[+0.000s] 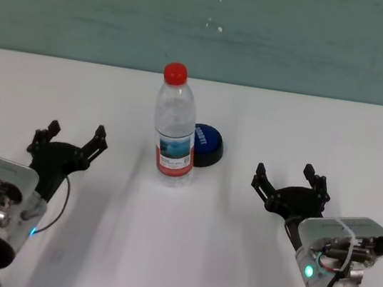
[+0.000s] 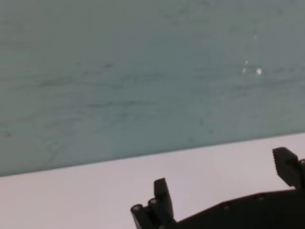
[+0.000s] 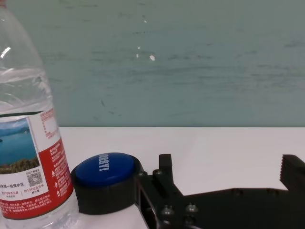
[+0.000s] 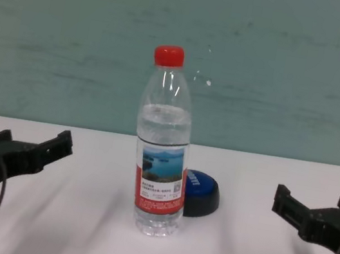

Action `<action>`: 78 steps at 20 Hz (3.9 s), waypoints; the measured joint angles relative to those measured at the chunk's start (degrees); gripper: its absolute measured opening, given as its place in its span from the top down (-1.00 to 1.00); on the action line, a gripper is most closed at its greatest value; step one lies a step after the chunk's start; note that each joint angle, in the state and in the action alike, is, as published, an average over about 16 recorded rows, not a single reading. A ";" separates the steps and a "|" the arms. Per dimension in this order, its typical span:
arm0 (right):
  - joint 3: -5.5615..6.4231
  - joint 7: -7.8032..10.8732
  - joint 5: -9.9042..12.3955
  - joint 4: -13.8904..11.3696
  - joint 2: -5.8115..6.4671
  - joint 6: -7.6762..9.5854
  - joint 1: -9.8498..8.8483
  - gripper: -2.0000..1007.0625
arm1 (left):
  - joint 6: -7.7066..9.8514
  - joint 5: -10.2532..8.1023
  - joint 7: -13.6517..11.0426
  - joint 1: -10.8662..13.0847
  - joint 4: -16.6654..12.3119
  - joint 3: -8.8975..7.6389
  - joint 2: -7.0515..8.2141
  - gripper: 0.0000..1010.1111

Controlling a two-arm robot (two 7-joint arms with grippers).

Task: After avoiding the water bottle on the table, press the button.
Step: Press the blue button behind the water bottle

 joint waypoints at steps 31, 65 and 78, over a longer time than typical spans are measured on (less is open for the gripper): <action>0.00 0.00 0.00 0.00 0.00 0.00 0.00 -0.99 | -2.31 9.17 -7.57 20.43 -18.49 -4.77 7.54 -0.98; 0.00 0.00 0.00 0.00 0.00 0.00 0.00 -0.99 | -10.59 2.16 -18.59 1.66 -0.45 2.67 9.70 -0.98; 0.00 0.00 0.00 0.00 0.00 0.00 0.00 -0.99 | -11.36 2.16 -18.85 -3.49 4.25 5.47 8.65 -0.98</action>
